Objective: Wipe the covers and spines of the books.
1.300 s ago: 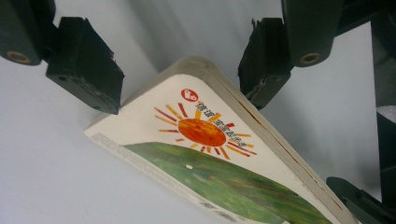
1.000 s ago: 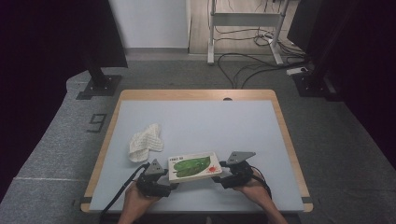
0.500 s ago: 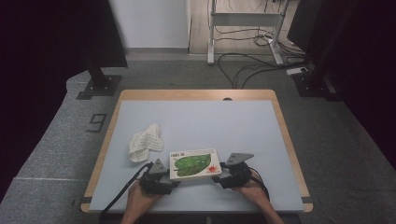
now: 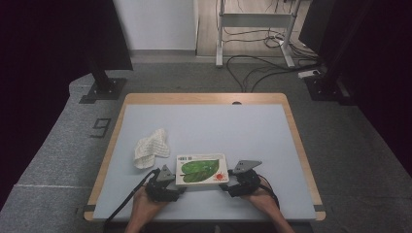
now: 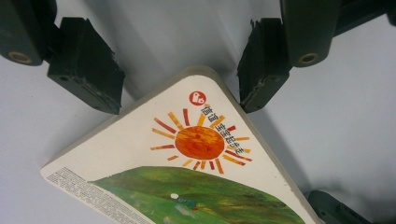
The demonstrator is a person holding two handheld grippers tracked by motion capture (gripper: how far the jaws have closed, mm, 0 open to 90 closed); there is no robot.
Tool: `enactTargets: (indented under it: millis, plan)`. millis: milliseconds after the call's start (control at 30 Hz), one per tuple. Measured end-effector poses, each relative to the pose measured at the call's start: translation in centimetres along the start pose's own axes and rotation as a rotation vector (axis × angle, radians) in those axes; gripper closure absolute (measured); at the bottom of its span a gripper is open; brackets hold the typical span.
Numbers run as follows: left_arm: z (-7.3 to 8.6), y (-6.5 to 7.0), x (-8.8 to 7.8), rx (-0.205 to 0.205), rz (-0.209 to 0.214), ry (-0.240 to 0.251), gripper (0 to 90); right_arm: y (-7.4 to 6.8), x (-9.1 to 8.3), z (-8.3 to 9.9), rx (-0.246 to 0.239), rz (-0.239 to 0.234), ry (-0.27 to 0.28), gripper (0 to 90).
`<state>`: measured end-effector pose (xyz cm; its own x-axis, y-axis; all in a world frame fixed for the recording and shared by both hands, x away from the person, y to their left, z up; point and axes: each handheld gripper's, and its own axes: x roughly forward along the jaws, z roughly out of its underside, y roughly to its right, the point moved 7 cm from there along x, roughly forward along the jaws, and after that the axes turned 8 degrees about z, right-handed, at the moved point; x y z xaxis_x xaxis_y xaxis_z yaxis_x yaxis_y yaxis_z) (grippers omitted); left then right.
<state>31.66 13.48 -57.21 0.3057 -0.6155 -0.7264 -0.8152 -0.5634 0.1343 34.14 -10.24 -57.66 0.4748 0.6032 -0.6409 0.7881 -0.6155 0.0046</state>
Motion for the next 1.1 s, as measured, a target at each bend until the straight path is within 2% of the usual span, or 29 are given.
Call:
enactTargets:
  millis: [133,233,400,467,600,800,933,1000,1100]
  plan:
    - [0.1,0.2,-0.2,0.009,0.012,-0.01,36.3,0.1,-0.1,0.1,-0.002,0.005,-0.002,32.1]
    - [0.2,0.4,-0.4,0.018,0.03,-0.016,37.0,0.1,-0.1,0.2,-0.021,0.025,-0.006,33.8]
    - [0.0,0.2,-0.7,0.006,0.04,0.006,34.4,0.1,-0.2,0.2,-0.034,0.028,-0.011,32.8]
    - [-0.2,0.0,-0.9,0.002,0.044,0.015,32.5,0.2,-0.4,0.1,-0.006,0.008,0.001,33.1]
    - [-0.4,-0.3,-1.3,-0.005,0.047,0.032,28.2,0.9,-1.3,0.0,0.005,0.028,0.021,31.9]
    - [-0.6,-1.2,-1.9,-0.009,0.028,0.036,18.6,2.1,-2.4,0.5,0.003,0.063,0.021,25.5]
    - [-0.9,-2.0,-2.7,-0.005,0.005,0.037,14.1,3.0,-3.2,1.3,0.005,0.091,0.013,20.4]
    - [-1.1,-2.4,-3.1,-0.004,0.008,0.05,13.6,3.5,-3.7,1.8,0.013,0.09,0.001,19.1]
    - [-1.5,-3.0,-3.7,0.01,-0.004,0.051,11.9,4.3,-4.3,2.6,0.015,0.128,-0.012,14.5]
